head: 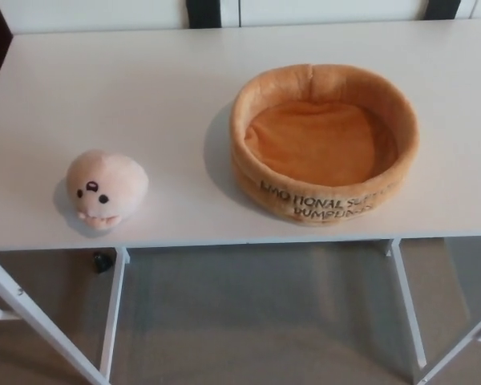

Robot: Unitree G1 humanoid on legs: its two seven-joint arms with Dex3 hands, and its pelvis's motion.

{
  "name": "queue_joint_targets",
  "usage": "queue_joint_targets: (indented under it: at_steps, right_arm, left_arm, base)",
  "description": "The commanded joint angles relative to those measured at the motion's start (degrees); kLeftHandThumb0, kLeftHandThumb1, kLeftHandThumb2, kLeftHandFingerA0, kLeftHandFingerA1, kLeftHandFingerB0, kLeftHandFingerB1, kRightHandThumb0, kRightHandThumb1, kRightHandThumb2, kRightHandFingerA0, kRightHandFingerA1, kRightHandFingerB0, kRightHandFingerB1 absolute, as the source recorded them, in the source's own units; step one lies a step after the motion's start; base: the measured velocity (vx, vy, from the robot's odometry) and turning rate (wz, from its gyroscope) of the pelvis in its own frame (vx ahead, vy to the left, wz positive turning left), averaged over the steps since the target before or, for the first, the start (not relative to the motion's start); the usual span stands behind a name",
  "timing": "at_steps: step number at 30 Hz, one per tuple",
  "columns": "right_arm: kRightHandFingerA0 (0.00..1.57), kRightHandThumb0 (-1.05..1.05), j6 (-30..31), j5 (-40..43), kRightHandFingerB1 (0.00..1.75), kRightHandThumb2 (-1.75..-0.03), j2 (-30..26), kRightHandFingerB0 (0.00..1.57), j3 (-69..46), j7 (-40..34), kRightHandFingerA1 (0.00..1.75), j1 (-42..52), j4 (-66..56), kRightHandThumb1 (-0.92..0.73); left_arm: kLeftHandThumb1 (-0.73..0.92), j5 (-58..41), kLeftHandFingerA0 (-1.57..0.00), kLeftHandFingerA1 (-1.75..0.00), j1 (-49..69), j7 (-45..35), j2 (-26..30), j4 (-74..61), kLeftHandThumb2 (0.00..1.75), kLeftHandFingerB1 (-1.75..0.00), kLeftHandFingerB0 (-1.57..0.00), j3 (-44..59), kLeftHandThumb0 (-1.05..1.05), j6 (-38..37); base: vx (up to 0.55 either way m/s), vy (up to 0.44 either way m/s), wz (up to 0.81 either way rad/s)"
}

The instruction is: The robot walks towards a table in front, picks a dumpling toy with left hand and puts it in an orange round plate

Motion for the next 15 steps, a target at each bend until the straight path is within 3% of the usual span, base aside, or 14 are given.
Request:
queue_joint_targets:
  at_steps: [1, 8, 15]
  right_arm:
    - [0.88, -0.42, -0.09, 0.14, 0.40, -0.58, -0.57, 0.47, -0.23, 0.48, 0.54, 0.57, 0.07, -0.61]
    - [0.86, -0.42, 0.08, 0.30, 0.39, -0.58, -0.42, 0.47, -0.42, 0.44, 0.54, 0.53, 0.14, -0.62]
    - [0.87, -0.41, 0.11, 0.55, 0.40, -0.58, -0.48, 0.47, -0.67, 0.99, 0.56, 0.53, -0.25, -0.62]
  left_arm:
    - [0.56, -0.25, -0.76, -0.52, 0.58, -0.19, 0.50, 0.15, 0.57, -0.33, -0.36, 0.48, -0.27, 0.16]
    - [0.59, -0.35, -0.68, -0.47, 0.62, -0.80, 0.52, 0.06, 0.61, -0.34, -0.36, 0.84, -0.32, 0.28]
    - [0.57, -0.49, -0.74, -0.49, 0.76, -0.42, 0.50, -0.29, 0.57, -0.33, -0.36, 1.06, -0.27, -0.14]
  base:
    - [0.00, 0.000, 0.00]
    - [0.00, 0.000, 0.00]
    - [0.00, 0.000, 0.00]
